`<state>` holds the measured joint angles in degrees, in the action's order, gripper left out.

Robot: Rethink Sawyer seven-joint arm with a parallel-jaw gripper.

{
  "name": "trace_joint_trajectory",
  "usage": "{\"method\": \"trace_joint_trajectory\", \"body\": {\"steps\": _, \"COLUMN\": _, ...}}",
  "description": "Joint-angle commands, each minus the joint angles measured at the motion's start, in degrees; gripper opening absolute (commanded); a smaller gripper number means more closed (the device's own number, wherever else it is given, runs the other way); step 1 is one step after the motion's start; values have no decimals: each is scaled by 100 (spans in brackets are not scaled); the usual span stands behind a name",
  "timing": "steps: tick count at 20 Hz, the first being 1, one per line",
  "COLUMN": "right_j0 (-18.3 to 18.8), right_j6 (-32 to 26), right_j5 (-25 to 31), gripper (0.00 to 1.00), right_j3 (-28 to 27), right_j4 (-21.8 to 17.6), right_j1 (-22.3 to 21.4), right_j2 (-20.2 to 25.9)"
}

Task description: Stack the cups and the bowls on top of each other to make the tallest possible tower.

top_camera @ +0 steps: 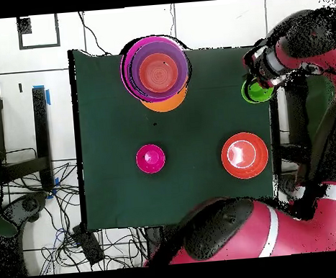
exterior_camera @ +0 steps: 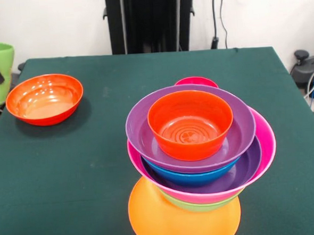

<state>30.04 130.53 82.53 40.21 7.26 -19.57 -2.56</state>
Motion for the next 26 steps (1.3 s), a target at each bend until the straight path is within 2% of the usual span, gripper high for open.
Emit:
{"method": "trace_joint_trajectory", "body": {"steps": 1, "right_j0": -483, "right_j6": 1715, "right_j5": 516, "gripper": 0, "right_j3": -559, "right_j4": 289, "right_j1": 387, "right_j2": 278}}
{"method": "trace_joint_trajectory", "body": {"steps": 4, "right_j0": -642, "right_j6": 1869, "right_j5": 175, "gripper": 0, "right_j3": 6, "right_j4": 438, "right_j1": 99, "right_j2": 150}}
{"method": "trace_joint_trajectory", "body": {"steps": 9, "right_j0": -836, "right_j6": 2031, "right_j5": 6, "gripper": 0, "right_j3": 396, "right_j4": 602, "right_j1": -129, "right_j2": 3}}
{"method": "trace_joint_trajectory", "body": {"steps": 15, "right_j0": -1039, "right_j6": 2319, "right_j5": 185, "gripper": 0, "right_j3": 291, "right_j4": 760, "right_j1": -203, "right_j2": -150}}
{"method": "trace_joint_trajectory", "body": {"steps": 20, "right_j0": -1349, "right_j6": 2798, "right_j5": 331, "gripper": 0, "right_j3": 249, "right_j4": 988, "right_j1": -335, "right_j2": -300}}
{"method": "trace_joint_trajectory", "body": {"steps": 21, "right_j0": -1380, "right_j6": 2861, "right_j5": 302, "gripper": 0, "right_j3": 248, "right_j4": 1028, "right_j1": -323, "right_j2": -331}}
{"method": "trace_joint_trajectory", "body": {"steps": 22, "right_j0": -1416, "right_j6": 2957, "right_j5": 350, "gripper": 0, "right_j3": 5, "right_j4": 1048, "right_j1": -167, "right_j2": -344}}
{"method": "trace_joint_trajectory", "body": {"steps": 26, "right_j0": -1507, "right_j6": 3158, "right_j5": 200, "gripper": 0, "right_j3": -91, "right_j4": 1169, "right_j1": -22, "right_j2": -418}}
